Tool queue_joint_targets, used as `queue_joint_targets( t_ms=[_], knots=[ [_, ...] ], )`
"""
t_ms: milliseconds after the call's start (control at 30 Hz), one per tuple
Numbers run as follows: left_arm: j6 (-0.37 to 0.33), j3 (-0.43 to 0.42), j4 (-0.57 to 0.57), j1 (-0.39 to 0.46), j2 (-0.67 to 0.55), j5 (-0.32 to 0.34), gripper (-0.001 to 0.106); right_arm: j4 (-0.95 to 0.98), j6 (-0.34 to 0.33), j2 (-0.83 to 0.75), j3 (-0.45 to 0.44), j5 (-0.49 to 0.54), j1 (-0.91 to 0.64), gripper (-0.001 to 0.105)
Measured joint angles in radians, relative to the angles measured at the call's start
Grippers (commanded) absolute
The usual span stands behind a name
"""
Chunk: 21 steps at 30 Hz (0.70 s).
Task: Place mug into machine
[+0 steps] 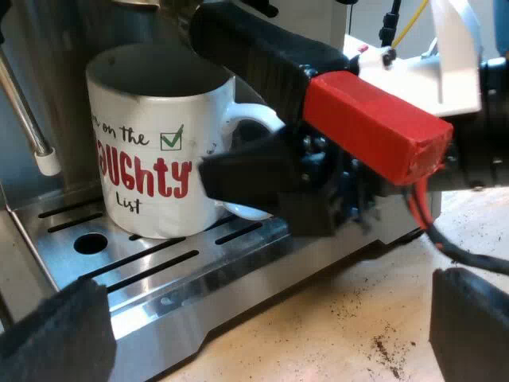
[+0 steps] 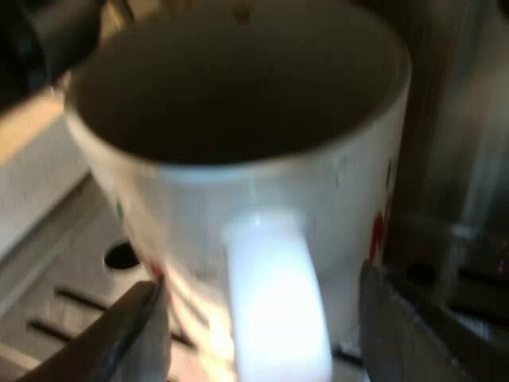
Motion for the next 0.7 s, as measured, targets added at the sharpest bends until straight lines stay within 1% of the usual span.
queue_joint_targets(
  t_ms=[133, 167, 233, 367, 400, 433, 467, 500, 533, 567, 600, 633, 700],
  knots=[
    [0.000, 0.000, 0.000, 0.000, 0.000, 0.000, 0.082, 0.149, 0.000, -0.080, -0.002, 0.067, 0.024, 0.054],
    [0.000, 0.000, 0.000, 0.000, 0.000, 0.000, 0.082, 0.165, 0.000, -0.094, 0.000, 0.070, 0.029, 0.054],
    [0.000, 0.000, 0.000, 0.000, 0.000, -0.002, 0.082, 0.215, -0.008, -0.142, 0.011, 0.110, 0.046, 0.054],
    [0.003, -0.005, 0.004, 0.000, 0.000, -0.035, 0.082, 0.299, -0.006, -0.228, 0.049, 0.161, 0.075, 0.052],
    [0.003, -0.010, 0.013, 0.000, 0.000, -0.041, 0.082, 0.349, -0.007, -0.268, 0.059, 0.173, 0.086, 0.048],
    [0.003, -0.017, 0.025, 0.000, 0.000, -0.043, 0.082, 0.368, -0.007, -0.288, 0.063, 0.176, 0.090, 0.042],
    [0.003, -0.027, 0.037, 0.000, 0.002, -0.048, 0.082, 0.375, -0.007, -0.295, 0.065, 0.177, 0.092, 0.039],
    [0.008, -0.047, 0.055, 0.000, 0.002, -0.054, 0.082, 0.414, -0.007, -0.336, 0.065, 0.179, 0.099, 0.026],
    [0.009, -0.051, 0.058, 0.000, 0.002, -0.054, 0.082, 0.428, -0.007, -0.354, 0.065, 0.179, 0.103, 0.020],
    [0.060, -0.105, 0.125, 0.000, 0.002, -0.061, 0.082, 0.489, -0.004, -0.411, 0.065, 0.179, 0.118, 0.009],
    [0.091, -0.132, 0.150, 0.000, 0.002, -0.060, 0.082, 0.516, -0.004, -0.440, 0.065, 0.181, 0.125, 0.000],
    [0.100, -0.145, 0.165, 0.000, 0.002, -0.060, 0.082, 0.522, -0.004, -0.451, 0.065, 0.180, 0.128, 0.000],
    [0.111, -0.206, 0.240, 0.000, 0.002, -0.060, 0.082, 0.529, -0.004, -0.521, 0.065, 0.185, 0.154, 0.000]
  ],
)
